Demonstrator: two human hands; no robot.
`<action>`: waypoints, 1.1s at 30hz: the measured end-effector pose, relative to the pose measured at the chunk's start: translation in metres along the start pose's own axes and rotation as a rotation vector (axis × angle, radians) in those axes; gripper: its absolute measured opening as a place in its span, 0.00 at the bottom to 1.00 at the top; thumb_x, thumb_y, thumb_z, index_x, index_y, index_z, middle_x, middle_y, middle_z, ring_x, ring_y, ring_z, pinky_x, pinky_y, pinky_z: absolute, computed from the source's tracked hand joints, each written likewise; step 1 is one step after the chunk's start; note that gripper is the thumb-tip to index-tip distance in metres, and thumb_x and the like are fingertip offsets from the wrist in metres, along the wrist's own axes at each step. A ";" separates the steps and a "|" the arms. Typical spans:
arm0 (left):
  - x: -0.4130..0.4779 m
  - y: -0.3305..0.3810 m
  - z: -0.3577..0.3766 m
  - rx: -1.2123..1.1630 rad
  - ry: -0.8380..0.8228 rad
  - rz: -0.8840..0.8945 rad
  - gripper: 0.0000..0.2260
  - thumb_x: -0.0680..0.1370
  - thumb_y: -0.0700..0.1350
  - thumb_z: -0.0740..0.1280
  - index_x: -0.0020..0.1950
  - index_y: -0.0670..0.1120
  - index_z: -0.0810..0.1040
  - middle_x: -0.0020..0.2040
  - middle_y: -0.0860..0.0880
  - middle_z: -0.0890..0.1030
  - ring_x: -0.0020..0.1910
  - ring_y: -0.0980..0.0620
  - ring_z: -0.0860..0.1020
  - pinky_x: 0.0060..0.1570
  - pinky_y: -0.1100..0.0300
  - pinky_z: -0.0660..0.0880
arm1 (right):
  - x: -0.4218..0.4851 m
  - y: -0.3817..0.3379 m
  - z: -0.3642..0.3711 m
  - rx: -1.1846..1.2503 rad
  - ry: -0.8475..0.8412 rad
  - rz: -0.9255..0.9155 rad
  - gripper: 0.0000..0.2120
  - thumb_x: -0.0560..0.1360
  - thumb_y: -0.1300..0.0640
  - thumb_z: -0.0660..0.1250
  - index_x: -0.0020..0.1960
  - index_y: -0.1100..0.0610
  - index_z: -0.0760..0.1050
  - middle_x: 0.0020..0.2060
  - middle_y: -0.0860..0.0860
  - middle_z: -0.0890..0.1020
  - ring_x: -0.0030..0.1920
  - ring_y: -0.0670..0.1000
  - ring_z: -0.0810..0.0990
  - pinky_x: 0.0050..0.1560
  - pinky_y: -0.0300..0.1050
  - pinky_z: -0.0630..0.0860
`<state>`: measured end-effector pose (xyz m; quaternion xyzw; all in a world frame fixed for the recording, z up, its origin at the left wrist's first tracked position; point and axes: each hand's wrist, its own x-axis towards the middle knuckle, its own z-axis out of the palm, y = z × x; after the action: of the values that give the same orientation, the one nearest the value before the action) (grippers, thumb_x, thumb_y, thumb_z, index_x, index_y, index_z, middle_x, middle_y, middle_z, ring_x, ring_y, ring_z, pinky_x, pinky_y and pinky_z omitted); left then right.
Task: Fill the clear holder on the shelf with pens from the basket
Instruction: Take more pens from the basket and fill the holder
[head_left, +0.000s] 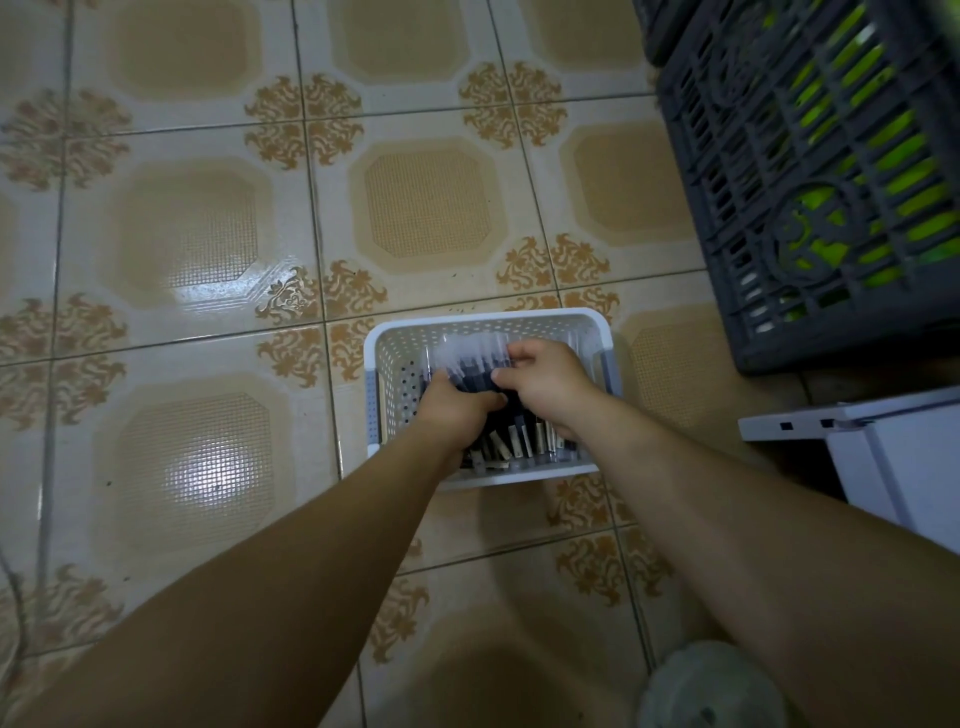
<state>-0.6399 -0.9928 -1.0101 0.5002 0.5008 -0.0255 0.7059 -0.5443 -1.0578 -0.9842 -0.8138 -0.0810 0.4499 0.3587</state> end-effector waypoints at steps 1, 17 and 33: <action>0.000 0.000 -0.001 -0.013 -0.015 0.017 0.17 0.74 0.32 0.68 0.61 0.42 0.75 0.52 0.43 0.82 0.50 0.47 0.81 0.45 0.58 0.80 | 0.000 0.000 0.000 0.018 -0.001 -0.002 0.21 0.75 0.63 0.69 0.67 0.60 0.72 0.60 0.54 0.78 0.59 0.55 0.77 0.61 0.50 0.75; -0.069 0.077 -0.010 0.077 -0.190 0.198 0.12 0.72 0.31 0.69 0.46 0.47 0.81 0.44 0.46 0.84 0.44 0.49 0.83 0.43 0.59 0.80 | -0.078 -0.057 -0.031 0.213 0.066 -0.155 0.12 0.75 0.66 0.66 0.58 0.61 0.78 0.48 0.55 0.83 0.48 0.54 0.82 0.52 0.49 0.80; -0.367 0.235 0.021 0.333 -0.358 0.723 0.11 0.68 0.28 0.68 0.43 0.43 0.81 0.35 0.47 0.81 0.36 0.51 0.80 0.42 0.54 0.79 | -0.387 -0.172 -0.140 0.211 0.471 -0.541 0.06 0.75 0.65 0.67 0.49 0.56 0.78 0.42 0.53 0.82 0.44 0.51 0.79 0.48 0.48 0.76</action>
<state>-0.6820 -1.0619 -0.5810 0.7383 0.1522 0.0567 0.6547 -0.6259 -1.1793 -0.5632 -0.8026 -0.1615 0.1452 0.5555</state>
